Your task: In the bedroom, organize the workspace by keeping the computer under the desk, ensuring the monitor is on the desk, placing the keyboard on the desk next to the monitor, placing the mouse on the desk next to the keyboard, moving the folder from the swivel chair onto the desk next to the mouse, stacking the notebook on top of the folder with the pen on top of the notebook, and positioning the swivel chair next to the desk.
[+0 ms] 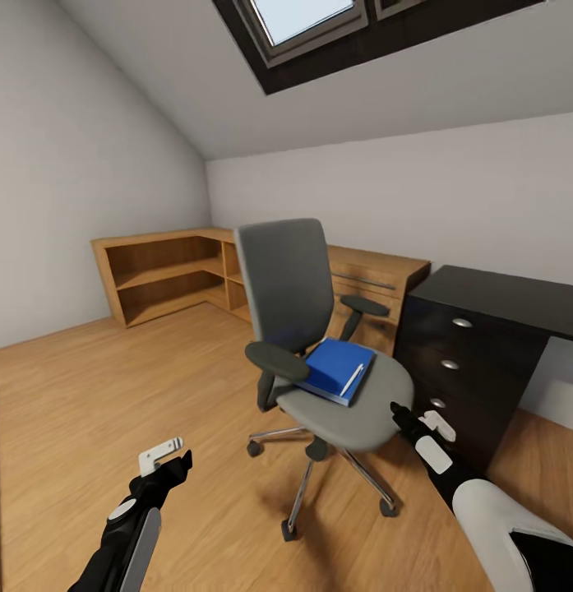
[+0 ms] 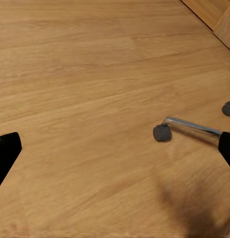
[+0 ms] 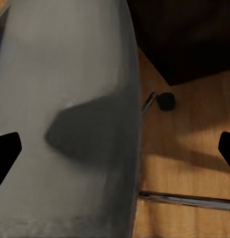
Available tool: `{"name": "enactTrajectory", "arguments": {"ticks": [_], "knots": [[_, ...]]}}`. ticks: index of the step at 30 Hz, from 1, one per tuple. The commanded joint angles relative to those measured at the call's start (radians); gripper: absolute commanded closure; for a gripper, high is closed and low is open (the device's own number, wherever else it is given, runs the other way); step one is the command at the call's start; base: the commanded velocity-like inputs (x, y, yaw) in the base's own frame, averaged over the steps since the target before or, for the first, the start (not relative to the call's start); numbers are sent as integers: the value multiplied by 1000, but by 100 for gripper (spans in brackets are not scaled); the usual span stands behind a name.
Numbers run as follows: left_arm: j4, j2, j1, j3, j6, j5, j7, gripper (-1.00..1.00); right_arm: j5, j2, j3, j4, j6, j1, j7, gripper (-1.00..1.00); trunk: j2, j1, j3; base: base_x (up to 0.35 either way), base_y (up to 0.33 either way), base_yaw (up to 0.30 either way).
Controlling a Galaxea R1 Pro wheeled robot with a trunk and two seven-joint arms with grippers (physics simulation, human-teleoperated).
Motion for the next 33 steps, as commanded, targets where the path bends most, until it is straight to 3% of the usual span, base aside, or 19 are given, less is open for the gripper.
{"name": "enactTrajectory", "arguments": {"ticks": [1,13,23,33], "knots": [[-2,-1,0,1,4,11,5,-100,-11,0,3,0,-3,-1,-1,-100,0,-1,-1,-326,0,0],[-2,-1,0,1,4,11,5,-100,-12,5,3,0,-3,-1,0,-100,0,-1,-1,-69,0,11],[-2,-1,0,1,4,11,5,-100,-11,6,3,0,-3,-1,0,-100,0,-1,-8,2,0,219],[-2,-1,0,1,3,11,5,-100,-11,4,3,0,-3,-1,-1,-100,0,-1,-16,259,0,236]]}}
